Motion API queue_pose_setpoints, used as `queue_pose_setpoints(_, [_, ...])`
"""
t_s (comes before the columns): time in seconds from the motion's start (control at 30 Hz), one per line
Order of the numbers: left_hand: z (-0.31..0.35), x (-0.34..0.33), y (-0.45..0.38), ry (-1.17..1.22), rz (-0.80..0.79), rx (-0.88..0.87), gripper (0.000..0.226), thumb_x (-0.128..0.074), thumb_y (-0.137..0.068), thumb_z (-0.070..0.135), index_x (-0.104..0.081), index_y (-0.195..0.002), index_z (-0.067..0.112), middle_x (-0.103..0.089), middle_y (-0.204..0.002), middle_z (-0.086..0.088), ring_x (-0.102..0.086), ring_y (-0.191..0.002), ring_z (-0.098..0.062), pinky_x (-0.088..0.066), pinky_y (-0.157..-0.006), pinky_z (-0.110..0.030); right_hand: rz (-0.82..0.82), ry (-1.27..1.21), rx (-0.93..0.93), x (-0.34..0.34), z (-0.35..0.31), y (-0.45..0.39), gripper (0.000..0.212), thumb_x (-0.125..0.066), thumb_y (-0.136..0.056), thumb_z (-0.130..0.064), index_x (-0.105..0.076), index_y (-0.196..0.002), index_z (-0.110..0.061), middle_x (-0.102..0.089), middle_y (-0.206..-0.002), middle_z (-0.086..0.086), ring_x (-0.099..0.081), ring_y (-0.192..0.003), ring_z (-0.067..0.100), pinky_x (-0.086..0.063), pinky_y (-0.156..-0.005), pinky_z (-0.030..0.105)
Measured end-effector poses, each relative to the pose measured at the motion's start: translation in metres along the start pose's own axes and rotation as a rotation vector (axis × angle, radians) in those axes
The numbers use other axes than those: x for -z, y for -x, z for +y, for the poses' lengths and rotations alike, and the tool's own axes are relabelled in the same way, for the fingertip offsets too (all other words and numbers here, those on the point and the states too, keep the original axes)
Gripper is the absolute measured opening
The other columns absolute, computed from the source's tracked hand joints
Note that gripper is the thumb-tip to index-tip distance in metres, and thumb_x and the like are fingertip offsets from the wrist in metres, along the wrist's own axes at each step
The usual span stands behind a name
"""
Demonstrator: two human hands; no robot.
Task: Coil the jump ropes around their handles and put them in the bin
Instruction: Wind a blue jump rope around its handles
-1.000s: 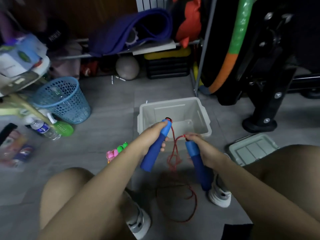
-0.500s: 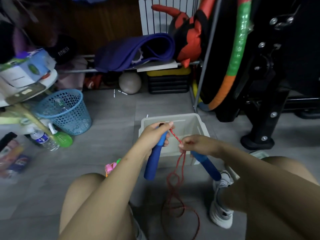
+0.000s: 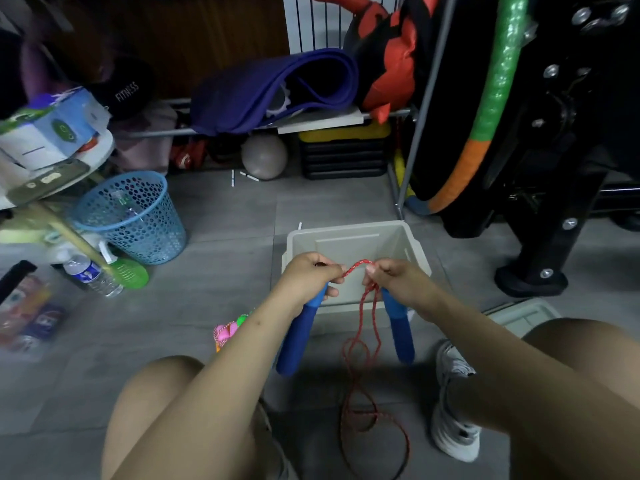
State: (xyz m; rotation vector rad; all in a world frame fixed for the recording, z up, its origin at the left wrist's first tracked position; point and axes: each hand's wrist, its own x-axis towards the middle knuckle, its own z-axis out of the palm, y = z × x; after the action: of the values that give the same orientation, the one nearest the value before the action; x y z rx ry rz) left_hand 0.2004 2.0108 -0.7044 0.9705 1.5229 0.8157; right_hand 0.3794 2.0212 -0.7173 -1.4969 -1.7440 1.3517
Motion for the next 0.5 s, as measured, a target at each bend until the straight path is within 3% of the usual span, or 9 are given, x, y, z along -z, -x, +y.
queue_pose_setpoints(0.07, [-0.011, -0.006, -0.007, 0.013, 0.012, 0.038, 0.014, -0.066, -0.088, 0.013, -0.057, -0.078, 0.011, -0.067, -0.070, -0.007, -0.056, -0.038, -0.009, -0.043, -0.041, -0.017, -0.024, 0.018, -0.052, -0.016, 0.019, -0.001, 0.029, -0.048, -0.098, -0.024, -0.066, -0.085, -0.006, -0.064, -0.081, 0.001, -0.055, -0.072, 0.009, -0.041, -0.062, 0.002])
queue_pose_setpoints(0.13, [-0.029, -0.014, -0.013, 0.018, 0.020, 0.076, 0.011, -0.063, -0.089, 0.008, -0.060, -0.079, 0.010, -0.065, -0.065, -0.007, -0.054, -0.034, -0.005, -0.041, -0.037, -0.015, -0.055, 0.137, -0.104, -0.029, 0.046, -0.003, 0.030, -0.050, -0.097, -0.024, -0.065, -0.077, -0.008, -0.062, -0.079, 0.006, -0.051, -0.070, 0.011, -0.037, -0.054, 0.004])
queue_pose_setpoints(0.2, [-0.048, -0.022, -0.017, -0.008, 0.020, 0.132, 0.016, -0.062, -0.089, 0.005, -0.061, -0.074, 0.012, -0.064, -0.052, -0.001, -0.051, -0.032, -0.004, -0.039, -0.036, -0.013, -0.099, 0.234, -0.175, -0.034, 0.069, -0.009, 0.036, -0.052, -0.096, -0.028, -0.052, -0.061, -0.019, -0.053, -0.065, 0.000, -0.047, -0.067, 0.013, -0.034, -0.051, 0.009])
queue_pose_setpoints(0.27, [-0.062, -0.026, -0.020, -0.022, 0.035, 0.181, 0.019, -0.062, -0.089, 0.004, -0.061, -0.071, 0.012, -0.062, -0.049, 0.001, -0.050, -0.030, -0.004, -0.038, -0.035, -0.012, -0.144, 0.283, -0.228, -0.034, 0.084, -0.013, 0.037, -0.054, -0.095, -0.030, -0.049, -0.059, -0.021, -0.048, -0.061, -0.005, -0.046, -0.066, 0.013, -0.034, -0.049, 0.009])
queue_pose_setpoints(0.37, [-0.073, -0.031, -0.026, -0.062, 0.054, 0.210, 0.020, -0.062, -0.088, 0.005, -0.059, -0.070, 0.013, -0.061, -0.060, -0.005, -0.049, -0.030, -0.003, -0.038, -0.035, -0.013, -0.179, 0.345, -0.251, -0.032, 0.093, -0.015, 0.025, -0.058, -0.092, -0.033, -0.062, -0.072, -0.021, -0.053, -0.067, -0.008, -0.050, -0.078, 0.011, -0.033, -0.051, 0.003])
queue_pose_setpoints(0.5, [-0.072, -0.033, -0.031, -0.040, 0.067, 0.219, 0.020, -0.063, -0.089, 0.006, -0.060, -0.071, 0.013, -0.062, -0.066, -0.007, -0.050, -0.031, -0.003, -0.038, -0.036, -0.013, -0.225, 0.412, -0.264, -0.029, 0.093, -0.022, 0.029, -0.053, -0.094, -0.038, -0.069, -0.087, -0.015, -0.055, -0.078, -0.005, -0.050, -0.084, 0.011, -0.029, -0.055, 0.003])
